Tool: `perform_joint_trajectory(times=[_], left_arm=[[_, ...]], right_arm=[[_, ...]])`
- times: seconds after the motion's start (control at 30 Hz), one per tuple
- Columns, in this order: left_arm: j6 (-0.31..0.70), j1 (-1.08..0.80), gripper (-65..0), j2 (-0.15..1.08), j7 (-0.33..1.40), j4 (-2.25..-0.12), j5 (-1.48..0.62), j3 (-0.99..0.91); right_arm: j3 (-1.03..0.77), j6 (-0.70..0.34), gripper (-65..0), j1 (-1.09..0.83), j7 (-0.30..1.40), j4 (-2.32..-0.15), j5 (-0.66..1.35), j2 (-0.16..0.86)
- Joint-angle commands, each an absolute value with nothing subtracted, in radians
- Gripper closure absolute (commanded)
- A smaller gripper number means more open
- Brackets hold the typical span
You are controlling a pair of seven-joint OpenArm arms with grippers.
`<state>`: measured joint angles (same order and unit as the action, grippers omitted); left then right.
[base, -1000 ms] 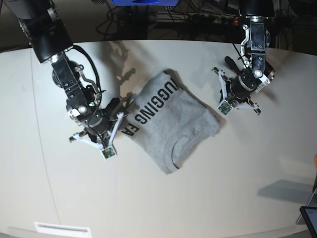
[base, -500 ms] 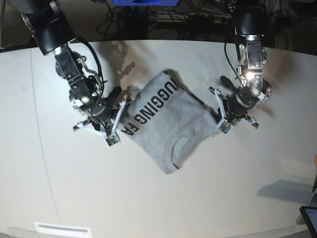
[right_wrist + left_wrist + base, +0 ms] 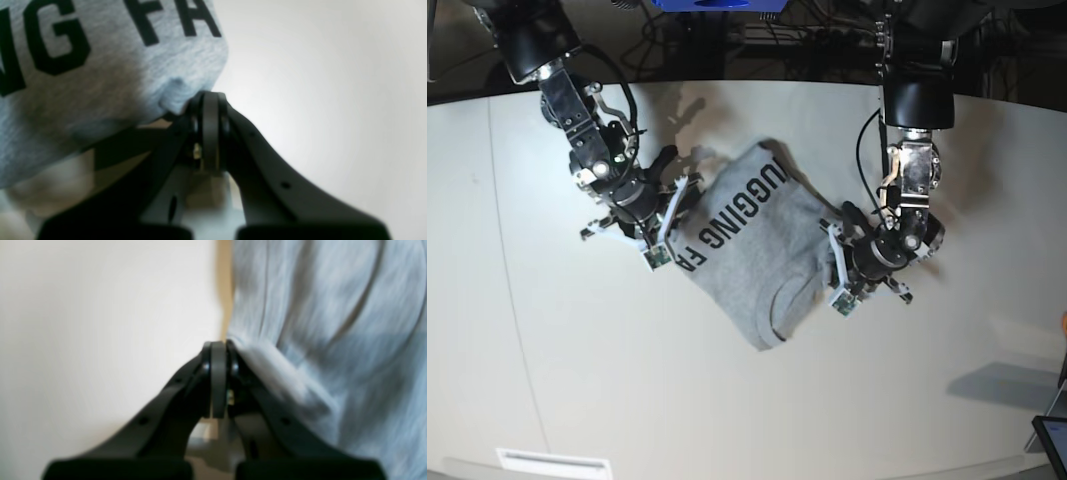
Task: Fold the T-shirt properly
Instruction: 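Drag the shirt's edge with the left gripper to square the rectangle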
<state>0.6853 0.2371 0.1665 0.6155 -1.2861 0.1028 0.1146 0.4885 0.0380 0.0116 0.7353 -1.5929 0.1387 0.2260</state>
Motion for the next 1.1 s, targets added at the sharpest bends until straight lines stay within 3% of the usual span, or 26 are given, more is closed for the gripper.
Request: perform_joint_trajectory(times=[0.0,0.43,0.63,0.77,1.07], left_arm=[[0.698,0.262,0.0,0.162,0.624,-1.277,0.104,0.117],[0.698,0.444,0.0,0.12,0.621,-1.119,0.105,0.119],[0.698,0.446,0.0,0.174,0.628,-1.201,0.122,0.117],[0.698,0.331,0.0,0.229,0.667,-1.342,0.225,0.105],[0.698,-0.053,0.0,0.282,0.728,-1.761,0.245,0.105]], right_arm=[[0.487,0.036,0.0,0.012,0.742,-1.621,0.142,0.228],[0.483,0.039,0.0,-0.068,0.851,-1.788,0.142,0.228],[0.478,0.045,0.0,-0.021,0.854,-1.785,0.14,0.275],[0.472,0.107,-0.1,0.036,0.846,-1.725,0.14,0.321],[0.449,0.045,-0.1,0.183,0.76,-1.527,0.142,0.318]])
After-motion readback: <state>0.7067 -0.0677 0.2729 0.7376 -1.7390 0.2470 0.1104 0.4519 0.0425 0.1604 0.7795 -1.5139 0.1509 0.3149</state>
